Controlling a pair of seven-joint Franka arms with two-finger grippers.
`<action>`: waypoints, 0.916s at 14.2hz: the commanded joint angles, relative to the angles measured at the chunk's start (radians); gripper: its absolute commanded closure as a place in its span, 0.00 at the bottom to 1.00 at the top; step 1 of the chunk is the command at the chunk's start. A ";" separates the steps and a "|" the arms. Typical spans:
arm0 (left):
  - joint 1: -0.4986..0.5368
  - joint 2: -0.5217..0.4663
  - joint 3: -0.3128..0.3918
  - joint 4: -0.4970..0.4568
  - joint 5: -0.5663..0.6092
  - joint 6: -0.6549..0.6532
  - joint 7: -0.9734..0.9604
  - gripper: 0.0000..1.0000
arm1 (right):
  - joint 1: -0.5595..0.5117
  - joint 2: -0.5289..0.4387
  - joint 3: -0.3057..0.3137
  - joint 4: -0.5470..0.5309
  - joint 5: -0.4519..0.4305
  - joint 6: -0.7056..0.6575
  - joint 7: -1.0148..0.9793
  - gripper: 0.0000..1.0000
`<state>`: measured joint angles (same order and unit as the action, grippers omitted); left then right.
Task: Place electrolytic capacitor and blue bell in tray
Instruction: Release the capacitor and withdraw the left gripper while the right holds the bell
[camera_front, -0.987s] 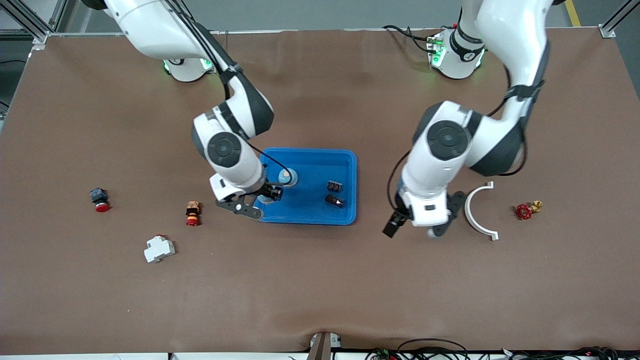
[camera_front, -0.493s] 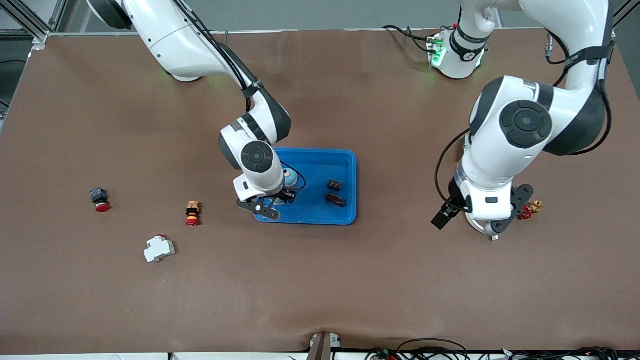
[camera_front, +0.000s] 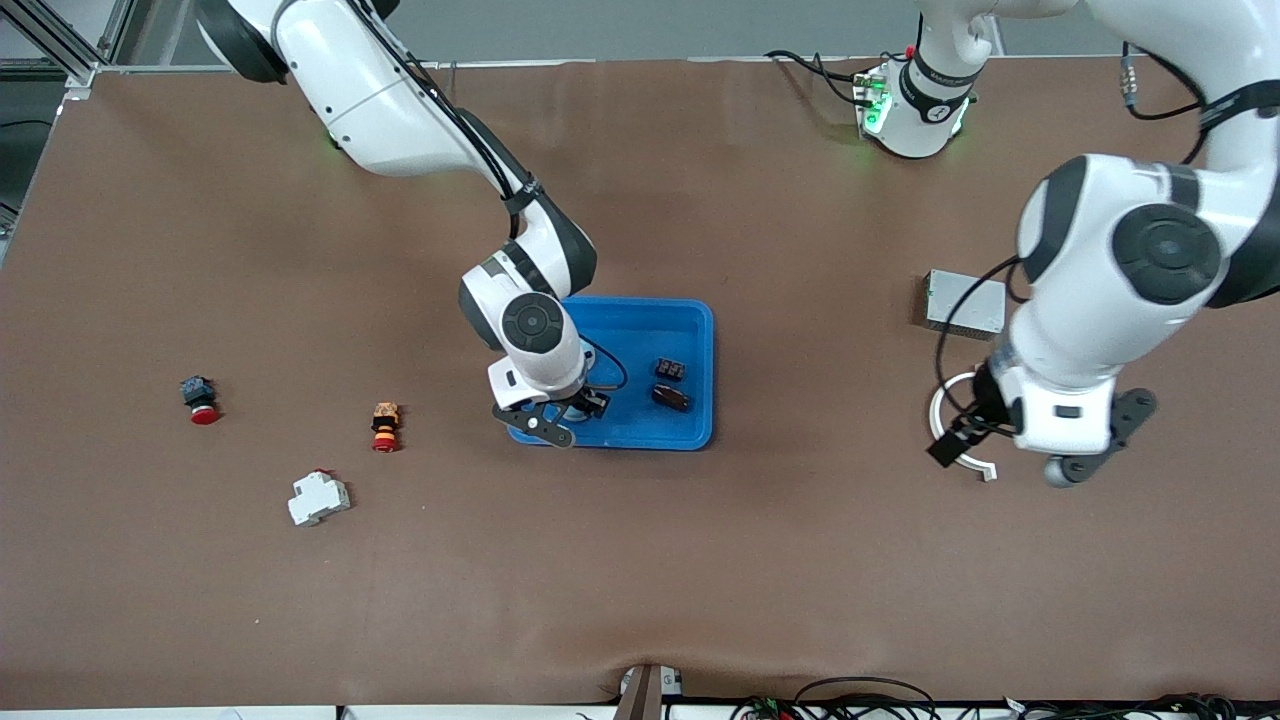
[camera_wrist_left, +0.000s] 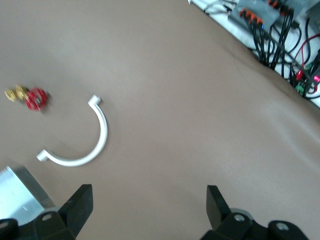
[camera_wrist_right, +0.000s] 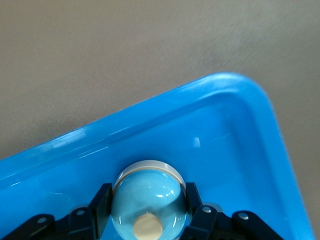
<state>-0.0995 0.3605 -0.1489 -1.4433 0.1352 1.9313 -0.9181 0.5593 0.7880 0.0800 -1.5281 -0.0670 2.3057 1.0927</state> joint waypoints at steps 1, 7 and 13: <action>0.043 -0.044 -0.006 -0.025 0.004 -0.009 0.102 0.00 | 0.024 0.053 -0.014 0.069 -0.022 -0.006 0.047 1.00; 0.113 -0.066 -0.009 -0.020 -0.040 -0.018 0.290 0.00 | 0.004 0.050 -0.013 0.069 -0.078 -0.012 0.029 1.00; 0.153 -0.100 -0.011 -0.025 -0.043 -0.071 0.418 0.00 | -0.004 0.050 -0.011 0.069 -0.111 -0.019 -0.045 1.00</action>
<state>0.0423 0.3017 -0.1504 -1.4440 0.1103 1.8840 -0.5337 0.5648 0.8111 0.0689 -1.4823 -0.1483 2.2961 1.0631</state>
